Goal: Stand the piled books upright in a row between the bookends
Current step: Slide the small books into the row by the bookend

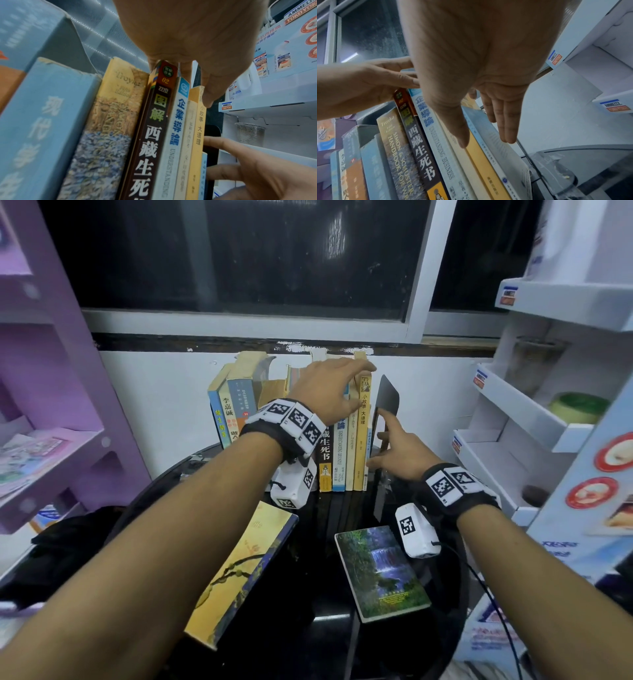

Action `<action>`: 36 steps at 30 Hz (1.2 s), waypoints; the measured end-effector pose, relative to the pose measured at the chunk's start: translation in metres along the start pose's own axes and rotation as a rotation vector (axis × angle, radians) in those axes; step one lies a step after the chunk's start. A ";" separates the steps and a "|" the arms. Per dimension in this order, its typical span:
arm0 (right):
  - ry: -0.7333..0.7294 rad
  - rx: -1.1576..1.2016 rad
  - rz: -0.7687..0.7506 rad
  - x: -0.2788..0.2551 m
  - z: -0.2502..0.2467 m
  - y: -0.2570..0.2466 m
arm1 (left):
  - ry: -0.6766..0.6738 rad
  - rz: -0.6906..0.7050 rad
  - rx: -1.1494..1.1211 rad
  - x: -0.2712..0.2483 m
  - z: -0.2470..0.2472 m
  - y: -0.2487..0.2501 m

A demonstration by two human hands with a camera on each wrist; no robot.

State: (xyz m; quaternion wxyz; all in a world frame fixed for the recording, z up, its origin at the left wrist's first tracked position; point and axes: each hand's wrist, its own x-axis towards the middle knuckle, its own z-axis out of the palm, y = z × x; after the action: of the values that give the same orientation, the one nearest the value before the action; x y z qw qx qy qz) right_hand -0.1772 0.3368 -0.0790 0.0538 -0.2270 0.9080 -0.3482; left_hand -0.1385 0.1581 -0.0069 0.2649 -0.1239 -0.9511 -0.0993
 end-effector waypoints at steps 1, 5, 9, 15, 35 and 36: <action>0.004 -0.009 0.002 -0.004 -0.002 -0.001 | 0.009 0.010 -0.008 -0.004 0.000 0.002; -0.009 -0.072 0.009 -0.018 -0.006 -0.002 | 0.051 0.042 -0.042 -0.020 0.004 0.011; -0.049 -0.132 0.028 -0.037 -0.008 -0.005 | 0.093 0.038 -0.052 -0.042 0.008 0.023; -0.112 -0.211 0.058 -0.064 -0.003 -0.003 | -0.072 -0.030 -0.146 -0.081 0.020 0.040; -0.387 -0.255 0.278 -0.104 0.028 0.013 | -0.808 -0.487 -0.402 -0.154 0.070 0.060; -0.387 -0.255 0.282 -0.105 0.028 0.013 | -0.806 -0.465 -0.362 -0.155 0.070 0.061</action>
State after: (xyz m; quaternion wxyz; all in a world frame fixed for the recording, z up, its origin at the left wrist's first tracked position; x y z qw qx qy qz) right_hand -0.0815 0.3753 -0.1155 0.2454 -0.1658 0.9399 -0.1702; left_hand -0.0260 0.2057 -0.1405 -0.1788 0.0190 -0.9478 -0.2634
